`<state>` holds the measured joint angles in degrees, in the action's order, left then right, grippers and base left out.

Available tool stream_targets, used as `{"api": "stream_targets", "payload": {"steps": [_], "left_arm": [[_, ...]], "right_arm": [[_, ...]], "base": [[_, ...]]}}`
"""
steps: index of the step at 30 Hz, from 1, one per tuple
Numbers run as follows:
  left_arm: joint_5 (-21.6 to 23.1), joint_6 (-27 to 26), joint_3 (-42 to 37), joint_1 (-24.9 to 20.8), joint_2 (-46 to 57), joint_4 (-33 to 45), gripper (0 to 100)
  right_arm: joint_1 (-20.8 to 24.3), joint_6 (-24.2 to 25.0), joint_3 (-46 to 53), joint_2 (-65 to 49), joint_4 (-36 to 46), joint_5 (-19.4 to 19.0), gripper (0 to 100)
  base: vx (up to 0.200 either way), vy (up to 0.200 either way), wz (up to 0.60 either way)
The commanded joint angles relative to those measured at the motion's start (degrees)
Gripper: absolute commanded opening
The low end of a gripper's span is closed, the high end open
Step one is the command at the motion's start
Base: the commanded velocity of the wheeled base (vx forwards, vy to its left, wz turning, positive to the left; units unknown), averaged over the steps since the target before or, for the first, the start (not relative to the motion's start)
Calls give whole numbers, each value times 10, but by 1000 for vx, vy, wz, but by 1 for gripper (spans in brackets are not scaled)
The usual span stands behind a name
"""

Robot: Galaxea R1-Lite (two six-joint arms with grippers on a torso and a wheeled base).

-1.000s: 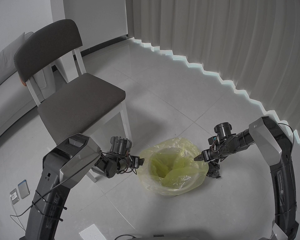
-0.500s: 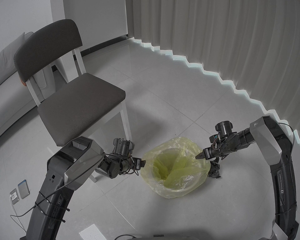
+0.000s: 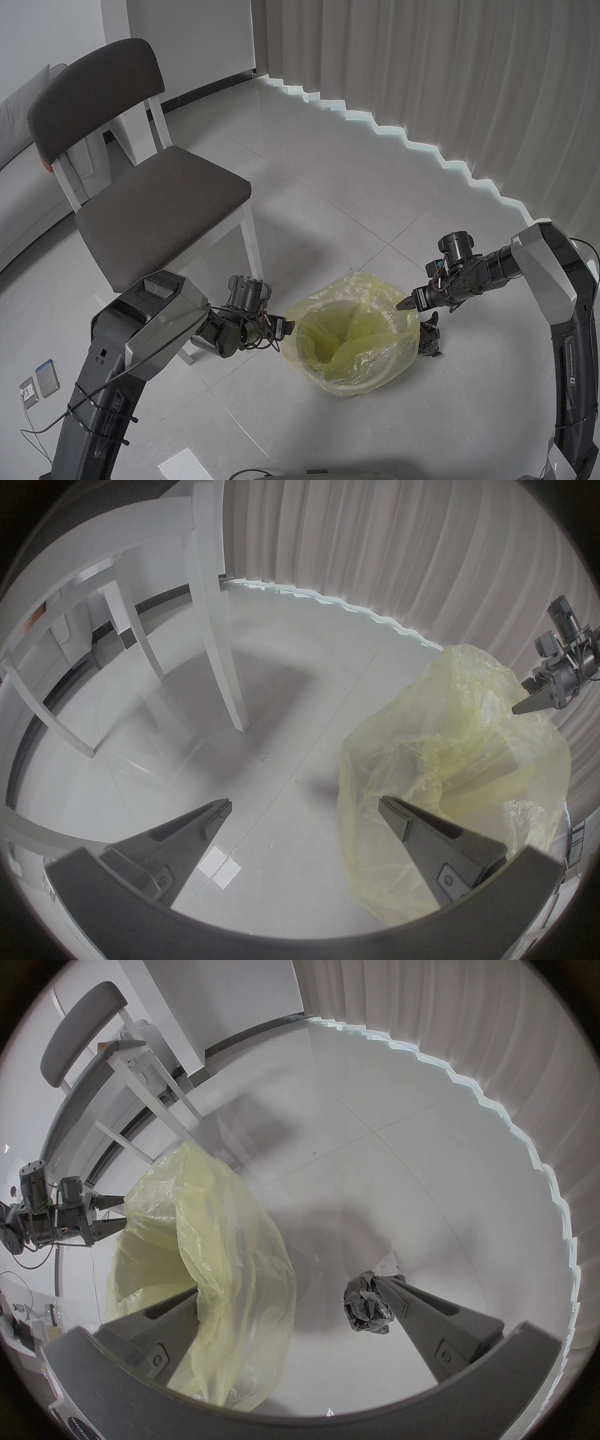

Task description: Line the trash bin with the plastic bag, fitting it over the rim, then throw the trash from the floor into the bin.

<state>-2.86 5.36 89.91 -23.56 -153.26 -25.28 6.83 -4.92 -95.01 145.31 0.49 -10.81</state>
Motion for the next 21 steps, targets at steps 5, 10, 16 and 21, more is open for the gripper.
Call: {"api": "stream_targets", "payload": {"steps": [5, 10, 16, 21], "left_arm": [[-2, -6, 23, 0, -14, 11, 100], [-4, -7, 51, 6, -27, 38, 100], [-9, -7, 87, 10, -45, 61, 100], [-8, -12, 121, 12, -61, 94, 100]], "right_arm": [[-3, -13, -61, 72, 22, 3, 100], [-3, -26, -161, 125, 98, 9, 100], [-4, -33, -196, 174, 149, 10, 100], [-4, -39, -196, 209, 191, 19, 100]], "base": [[0, 0, 0], [0, 0, 0], [0, 0, 0], [0, 0, 0]]}}
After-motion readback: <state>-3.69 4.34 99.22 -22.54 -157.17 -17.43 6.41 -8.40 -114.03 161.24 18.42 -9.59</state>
